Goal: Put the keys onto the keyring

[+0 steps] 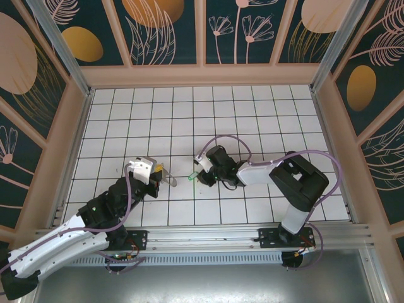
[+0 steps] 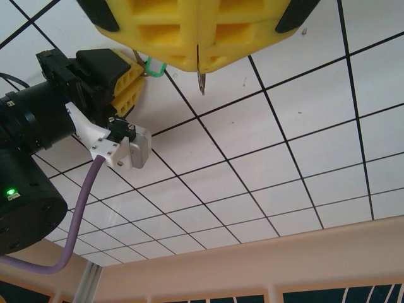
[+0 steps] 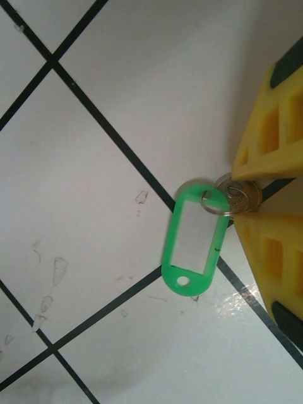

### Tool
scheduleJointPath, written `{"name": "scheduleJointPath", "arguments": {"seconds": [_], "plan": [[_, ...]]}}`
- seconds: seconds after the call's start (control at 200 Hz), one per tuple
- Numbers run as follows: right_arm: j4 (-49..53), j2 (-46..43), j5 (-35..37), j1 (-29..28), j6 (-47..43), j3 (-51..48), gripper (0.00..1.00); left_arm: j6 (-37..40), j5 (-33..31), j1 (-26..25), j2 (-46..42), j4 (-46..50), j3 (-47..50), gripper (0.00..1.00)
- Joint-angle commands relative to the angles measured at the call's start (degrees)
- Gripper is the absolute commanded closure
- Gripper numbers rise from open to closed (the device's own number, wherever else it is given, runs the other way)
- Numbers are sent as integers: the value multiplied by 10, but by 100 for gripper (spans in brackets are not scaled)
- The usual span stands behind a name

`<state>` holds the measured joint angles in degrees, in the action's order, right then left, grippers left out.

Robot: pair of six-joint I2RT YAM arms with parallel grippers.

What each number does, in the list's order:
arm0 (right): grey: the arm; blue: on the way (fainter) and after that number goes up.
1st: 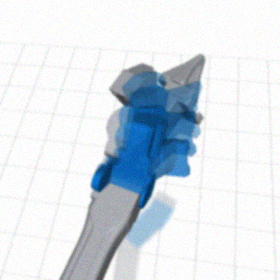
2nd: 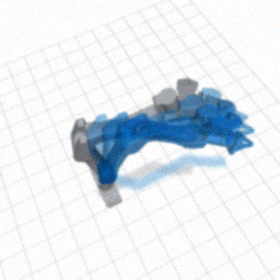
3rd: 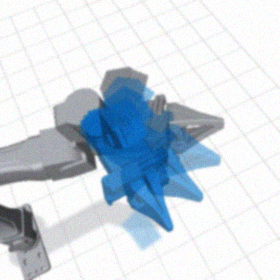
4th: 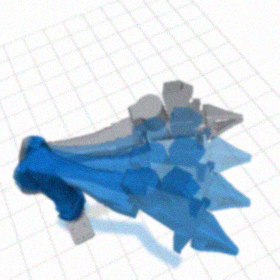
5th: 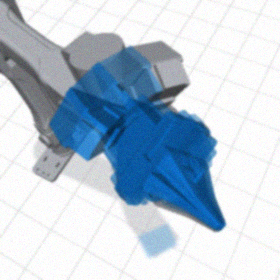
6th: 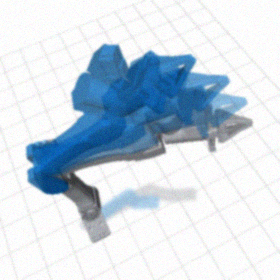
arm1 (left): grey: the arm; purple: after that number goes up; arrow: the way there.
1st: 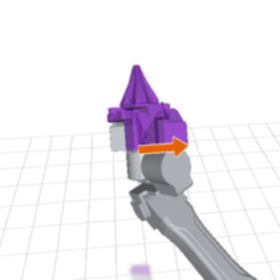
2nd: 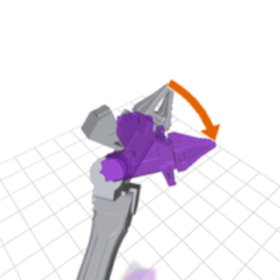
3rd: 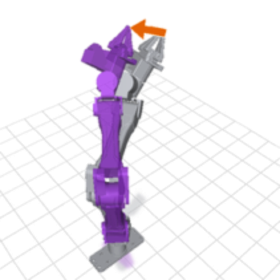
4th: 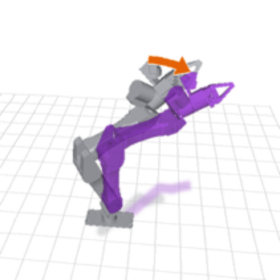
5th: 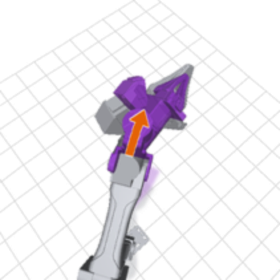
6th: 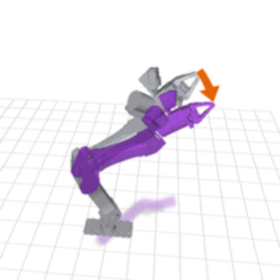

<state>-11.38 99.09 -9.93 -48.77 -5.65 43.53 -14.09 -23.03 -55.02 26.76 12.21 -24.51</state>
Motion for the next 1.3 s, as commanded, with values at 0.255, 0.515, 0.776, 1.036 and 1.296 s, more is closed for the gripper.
{"name": "scheduleJointPath", "arguments": {"seconds": [0.255,0.515,0.776,1.036,1.296], "plan": [[0,11,-7,-4,-10,16,87,-4,-4,0,-2,-19,-8,100],[-4,10,-16,-4,-11,17,89,-5,-4,0,-1,-19,-9,100],[-18,11,-25,-2,-2,14,88,-5,-1,0,-1,-19,-9,100],[-28,14,-36,1,0,13,99,-6,0,0,-2,-17,-11,100],[-30,6,-41,3,-3,5,100,-1,13,5,49,-10,-26,100]]}}
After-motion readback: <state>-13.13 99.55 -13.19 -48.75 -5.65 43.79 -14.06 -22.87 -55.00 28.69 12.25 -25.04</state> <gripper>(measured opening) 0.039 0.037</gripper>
